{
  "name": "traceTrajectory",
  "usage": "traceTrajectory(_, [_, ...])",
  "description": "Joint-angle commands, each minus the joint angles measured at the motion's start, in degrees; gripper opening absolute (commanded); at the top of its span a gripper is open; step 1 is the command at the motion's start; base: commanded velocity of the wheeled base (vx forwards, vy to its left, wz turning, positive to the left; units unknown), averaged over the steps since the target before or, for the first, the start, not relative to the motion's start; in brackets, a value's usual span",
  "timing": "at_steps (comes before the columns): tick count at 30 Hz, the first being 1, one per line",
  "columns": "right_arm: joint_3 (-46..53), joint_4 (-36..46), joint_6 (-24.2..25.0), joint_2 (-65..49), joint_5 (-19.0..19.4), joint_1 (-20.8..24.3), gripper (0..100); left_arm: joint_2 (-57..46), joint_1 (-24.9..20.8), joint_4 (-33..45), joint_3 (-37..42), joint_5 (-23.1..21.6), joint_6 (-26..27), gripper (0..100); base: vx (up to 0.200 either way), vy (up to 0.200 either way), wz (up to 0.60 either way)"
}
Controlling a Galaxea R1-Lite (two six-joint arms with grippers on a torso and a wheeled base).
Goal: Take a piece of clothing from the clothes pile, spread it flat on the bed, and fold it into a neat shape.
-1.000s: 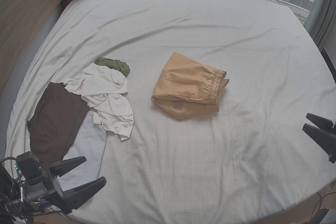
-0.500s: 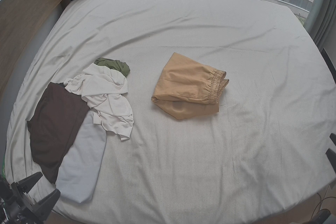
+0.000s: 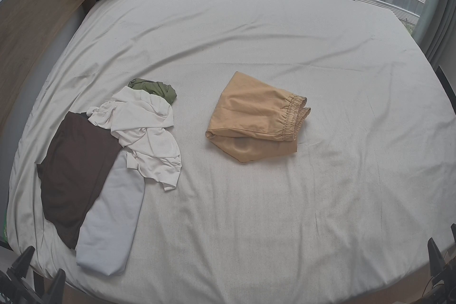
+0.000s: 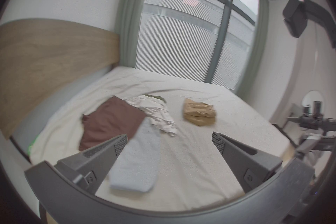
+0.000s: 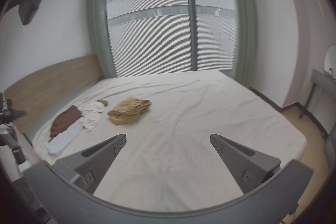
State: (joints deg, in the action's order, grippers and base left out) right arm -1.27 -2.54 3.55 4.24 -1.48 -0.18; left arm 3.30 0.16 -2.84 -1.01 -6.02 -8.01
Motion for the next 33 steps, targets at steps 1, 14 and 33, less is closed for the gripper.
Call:
traceTrajectory(1, [1.3,2.3,-1.5,-3.1,-0.5,-0.3,100,-1.5,1.2,0.4,0.7,12.1,6.8,100,0.0,0.0,0.0])
traceTrajectory(14, [1.3,2.4,-2.6,-3.2,0.6,-0.1,100,-3.3,0.3,2.8,-0.3,8.4,11.4,100,0.0,0.0,0.0])
traceTrajectory(33, [1.3,2.4,-2.8,-3.2,0.7,-0.1,100,-3.3,0.1,3.0,-0.5,4.5,5.2,100,0.0,0.0,0.0])
